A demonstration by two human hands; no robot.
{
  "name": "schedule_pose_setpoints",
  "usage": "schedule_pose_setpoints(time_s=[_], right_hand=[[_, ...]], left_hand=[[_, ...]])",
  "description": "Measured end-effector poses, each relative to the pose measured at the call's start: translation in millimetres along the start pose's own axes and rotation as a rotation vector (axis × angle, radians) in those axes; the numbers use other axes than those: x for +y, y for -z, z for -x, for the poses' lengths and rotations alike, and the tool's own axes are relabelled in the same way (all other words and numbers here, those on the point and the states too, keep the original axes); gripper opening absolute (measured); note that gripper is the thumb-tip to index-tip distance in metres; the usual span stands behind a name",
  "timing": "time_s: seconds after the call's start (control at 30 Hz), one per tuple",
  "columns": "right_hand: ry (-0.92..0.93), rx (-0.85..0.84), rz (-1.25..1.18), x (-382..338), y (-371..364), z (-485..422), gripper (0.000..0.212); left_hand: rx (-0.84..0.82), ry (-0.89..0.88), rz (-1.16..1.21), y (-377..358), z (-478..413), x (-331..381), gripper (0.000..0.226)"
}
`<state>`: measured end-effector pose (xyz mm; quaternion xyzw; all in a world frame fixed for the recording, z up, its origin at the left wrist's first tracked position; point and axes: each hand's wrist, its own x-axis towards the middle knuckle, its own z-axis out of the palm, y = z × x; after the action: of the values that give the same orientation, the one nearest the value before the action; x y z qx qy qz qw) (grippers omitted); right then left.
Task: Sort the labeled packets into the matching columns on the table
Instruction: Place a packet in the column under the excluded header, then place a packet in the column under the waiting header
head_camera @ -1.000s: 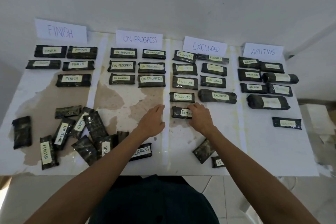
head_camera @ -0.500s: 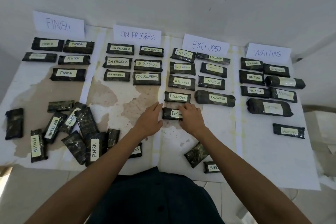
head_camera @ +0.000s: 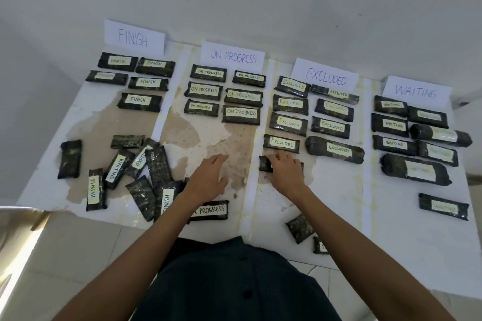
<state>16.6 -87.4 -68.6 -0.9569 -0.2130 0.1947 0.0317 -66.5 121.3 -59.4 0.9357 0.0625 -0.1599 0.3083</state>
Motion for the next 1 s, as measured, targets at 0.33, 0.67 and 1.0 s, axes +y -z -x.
schedule_pose_setpoints(time_s=[0.33,0.67,1.0], right_hand=[[0.152,0.038,-0.071,-48,11,-8,0.051],[0.332,-0.074,-0.166,-152,12,-37,0.051],[0.013,-0.343,-0.770,-227,-12,-54,0.052]], left_hand=[[0.145,0.005,0.001,18,16,-21,0.054],[0.275,0.231,-0.084,47,32,-84,0.051],[0.183,0.591,0.247,45,29,-109,0.072]])
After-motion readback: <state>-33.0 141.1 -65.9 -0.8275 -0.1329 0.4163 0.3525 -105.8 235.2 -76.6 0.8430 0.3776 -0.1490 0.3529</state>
